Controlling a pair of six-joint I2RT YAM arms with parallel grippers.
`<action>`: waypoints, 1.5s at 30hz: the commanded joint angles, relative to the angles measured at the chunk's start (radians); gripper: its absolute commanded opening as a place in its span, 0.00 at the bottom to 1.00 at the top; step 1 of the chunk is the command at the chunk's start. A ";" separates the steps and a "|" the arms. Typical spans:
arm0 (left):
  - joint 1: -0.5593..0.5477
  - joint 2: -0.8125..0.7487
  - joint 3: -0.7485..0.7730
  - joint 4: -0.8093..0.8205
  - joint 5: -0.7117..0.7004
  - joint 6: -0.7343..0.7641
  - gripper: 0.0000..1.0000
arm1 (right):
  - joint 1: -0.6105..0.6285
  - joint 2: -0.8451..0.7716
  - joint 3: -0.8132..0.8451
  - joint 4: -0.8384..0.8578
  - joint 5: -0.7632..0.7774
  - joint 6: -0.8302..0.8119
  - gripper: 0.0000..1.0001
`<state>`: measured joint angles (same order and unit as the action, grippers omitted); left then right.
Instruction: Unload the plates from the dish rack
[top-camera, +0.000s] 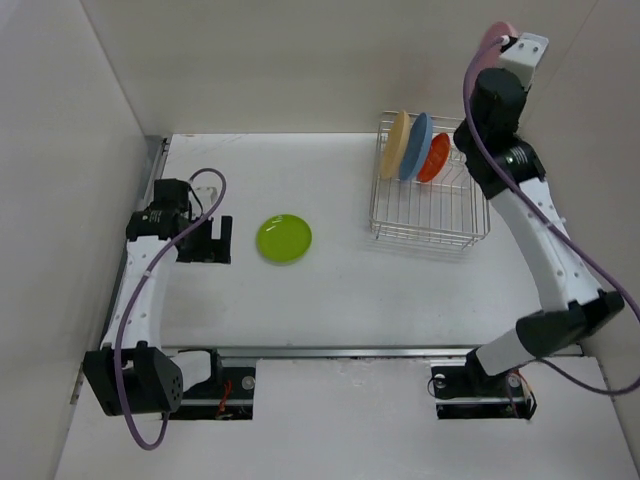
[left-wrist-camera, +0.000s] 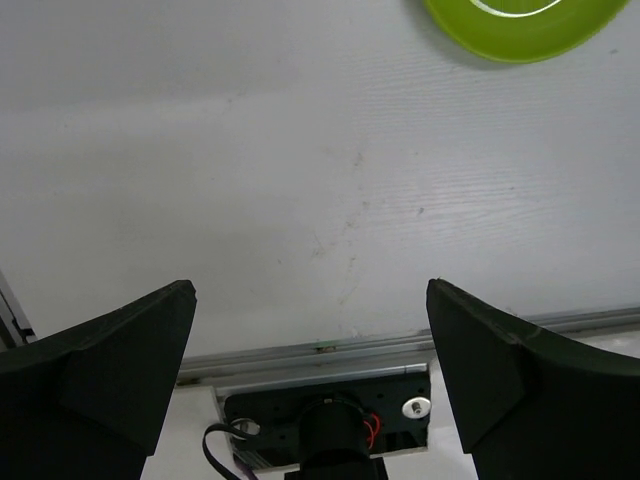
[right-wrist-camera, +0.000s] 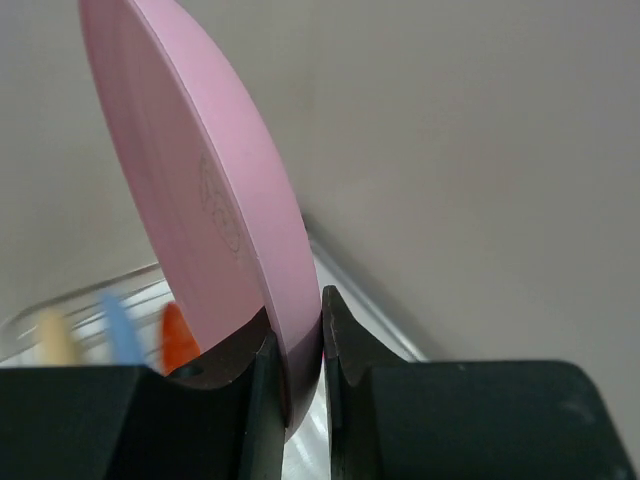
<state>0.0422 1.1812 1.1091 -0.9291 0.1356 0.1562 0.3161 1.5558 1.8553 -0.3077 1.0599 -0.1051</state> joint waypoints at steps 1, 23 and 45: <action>0.007 -0.029 0.134 -0.051 0.158 0.052 1.00 | 0.133 -0.134 -0.066 -0.017 -0.264 -0.001 0.00; 0.007 -0.012 0.118 0.021 0.274 0.109 0.88 | 0.442 0.122 -0.536 0.490 -1.718 0.435 0.00; 0.047 0.087 0.182 0.038 0.125 -0.004 0.00 | 0.442 0.072 -0.423 0.228 -1.307 0.444 0.72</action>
<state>0.0547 1.2594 1.2251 -0.9466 0.3225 0.2199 0.7597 1.7523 1.3785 -0.0246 -0.4156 0.3408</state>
